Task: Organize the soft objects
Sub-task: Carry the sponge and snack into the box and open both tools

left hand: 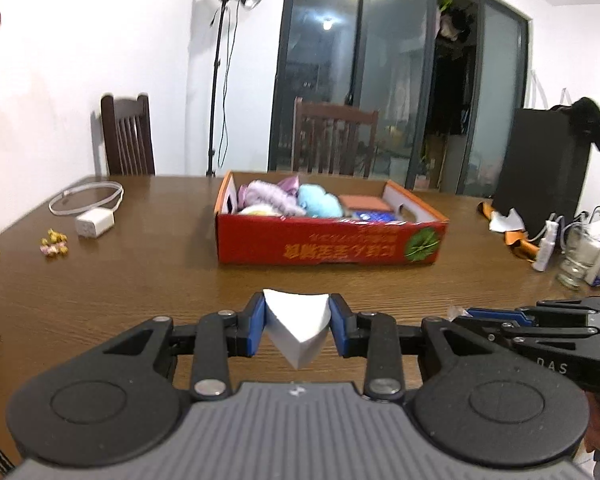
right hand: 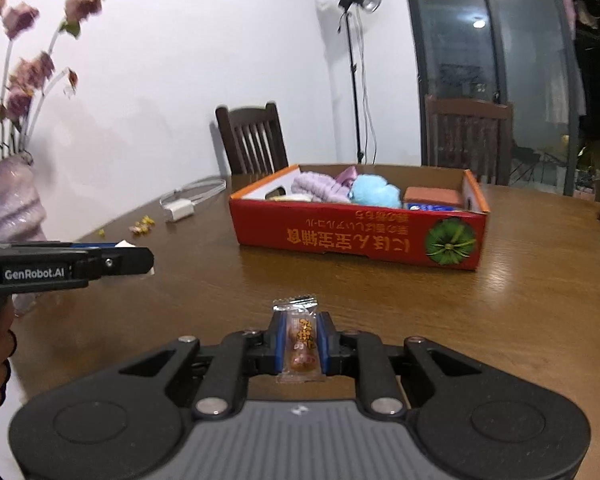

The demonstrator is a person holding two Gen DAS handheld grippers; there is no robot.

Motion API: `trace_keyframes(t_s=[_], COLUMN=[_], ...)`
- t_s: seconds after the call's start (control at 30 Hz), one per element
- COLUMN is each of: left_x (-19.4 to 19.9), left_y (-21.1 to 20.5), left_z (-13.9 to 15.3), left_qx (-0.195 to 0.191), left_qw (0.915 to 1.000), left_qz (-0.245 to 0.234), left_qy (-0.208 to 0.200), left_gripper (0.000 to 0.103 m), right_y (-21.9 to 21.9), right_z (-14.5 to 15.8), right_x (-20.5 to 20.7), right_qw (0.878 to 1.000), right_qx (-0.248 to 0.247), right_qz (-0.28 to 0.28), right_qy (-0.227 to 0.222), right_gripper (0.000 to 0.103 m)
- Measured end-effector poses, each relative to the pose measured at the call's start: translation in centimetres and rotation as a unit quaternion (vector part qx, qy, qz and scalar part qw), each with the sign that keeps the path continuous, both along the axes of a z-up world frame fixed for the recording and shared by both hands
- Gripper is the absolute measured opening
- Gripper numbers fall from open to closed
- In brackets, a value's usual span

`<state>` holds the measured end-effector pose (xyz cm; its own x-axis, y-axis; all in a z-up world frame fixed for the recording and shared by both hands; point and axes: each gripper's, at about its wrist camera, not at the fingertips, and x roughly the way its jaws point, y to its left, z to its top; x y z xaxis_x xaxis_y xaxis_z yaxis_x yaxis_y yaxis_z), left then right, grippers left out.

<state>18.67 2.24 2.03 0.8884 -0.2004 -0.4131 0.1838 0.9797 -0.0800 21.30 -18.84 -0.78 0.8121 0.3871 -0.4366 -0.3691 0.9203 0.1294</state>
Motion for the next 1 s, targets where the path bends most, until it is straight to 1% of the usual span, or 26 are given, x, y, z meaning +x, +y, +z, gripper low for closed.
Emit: trace_keyframes(t_s=[0.1, 0.17, 0.3, 0.43, 0.57, 0.7, 0.77, 0.83, 0.93, 1.0], left_x=[-2.2, -3.4, -4.9, -5.6, -5.0, -2.8, -1.1, 1.2, 5.1, 7.9], left_y=[-0.9, -1.2, -1.8, -2.2, -2.5, -2.7, -2.6, -2.4, -2.0, -1.9], left_z=[0.6, 0.8, 1.1, 1.5, 1.5, 1.6, 1.6, 1.3, 1.2, 1.6], left_qx=[0.007, 0.004, 0.007, 0.013, 0.019, 0.012, 0.01, 0.007, -0.013, -0.017], left_qw=[0.9998, 0.9996, 0.9987, 0.9973, 0.9966, 0.9969, 0.9967, 0.9974, 0.9984, 0.9982], left_qz=[-0.006, -0.01, -0.02, -0.032, -0.039, -0.046, -0.046, -0.041, -0.042, -0.046], left_qy=[-0.02, -0.028, -0.045, -0.065, -0.071, -0.062, -0.065, -0.058, -0.036, -0.035], left_gripper=[0.034, 0.034, 0.033, 0.031, 0.031, 0.031, 0.031, 0.031, 0.031, 0.032], right_y=[-0.8, -1.2, -1.5, -1.8, -2.0, -2.4, -2.8, -2.9, -2.8, -2.8], right_z=[0.7, 1.1, 1.8, 2.1, 2.2, 2.6, 3.2, 3.9, 4.5, 4.9], right_x=[-2.4, -3.8, -5.3, -6.0, -5.8, -4.3, -3.0, -1.6, 1.6, 4.2], right_qw=[1.0, 1.0, 0.999, 0.998, 0.998, 0.999, 0.998, 0.998, 0.998, 0.999], right_qx=[0.004, 0.008, 0.012, 0.016, 0.018, 0.027, 0.038, 0.041, 0.032, 0.027], right_qz=[-0.003, -0.002, 0.0, 0.0, -0.003, 0.0, 0.006, 0.012, 0.015, 0.013], right_qy=[-0.018, -0.028, -0.045, -0.054, -0.054, -0.048, -0.044, -0.047, -0.048, -0.045], right_gripper=[0.016, 0.016, 0.016, 0.016, 0.016, 0.016, 0.016, 0.016, 0.016, 0.016])
